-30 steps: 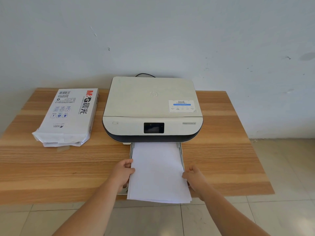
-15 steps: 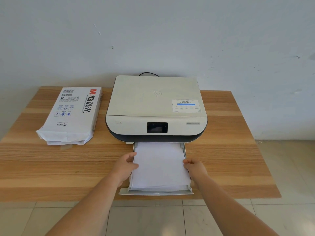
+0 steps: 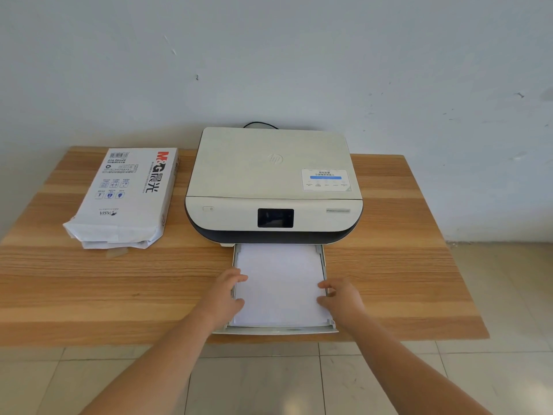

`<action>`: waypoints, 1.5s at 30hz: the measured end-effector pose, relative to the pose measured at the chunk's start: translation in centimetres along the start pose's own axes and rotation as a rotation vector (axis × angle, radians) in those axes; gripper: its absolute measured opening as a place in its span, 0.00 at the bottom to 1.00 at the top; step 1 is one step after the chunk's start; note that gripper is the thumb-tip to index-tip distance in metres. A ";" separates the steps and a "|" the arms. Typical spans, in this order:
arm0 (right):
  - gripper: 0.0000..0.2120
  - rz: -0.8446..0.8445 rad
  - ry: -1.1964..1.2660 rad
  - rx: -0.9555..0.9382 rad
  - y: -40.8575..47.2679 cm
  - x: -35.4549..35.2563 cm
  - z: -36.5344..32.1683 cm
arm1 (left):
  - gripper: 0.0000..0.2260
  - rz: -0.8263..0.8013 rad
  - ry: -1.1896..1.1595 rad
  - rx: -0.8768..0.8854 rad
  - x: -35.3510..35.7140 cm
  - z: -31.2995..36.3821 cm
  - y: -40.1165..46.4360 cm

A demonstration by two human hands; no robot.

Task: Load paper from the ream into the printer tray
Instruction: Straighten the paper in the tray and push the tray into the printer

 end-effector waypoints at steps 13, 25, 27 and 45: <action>0.30 -0.169 -0.440 -0.269 -1.8 1.4 0.6 | 0.29 -0.143 0.581 0.193 1.7 -0.5 -1.2; 0.25 -0.129 -0.689 -0.468 -0.2 0.6 -1.4 | 0.33 -0.214 0.803 0.267 1.7 0.1 -0.3; 0.25 -0.158 -0.774 -0.489 0.1 1.0 -1.4 | 0.34 -0.221 0.820 0.264 1.5 0.2 0.0; 0.27 -0.185 -0.785 -0.481 -0.4 1.7 -0.1 | 0.33 -0.290 0.811 0.213 1.2 0.4 0.1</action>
Point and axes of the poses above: each hand's wrist, its own y-axis towards the middle knuckle, its own x-axis out of the palm, z = x × y, the point moved 2 cm from there along y, towards the middle knuckle, and after that the axes turned 3 degrees about z, right-handed, at the moved point
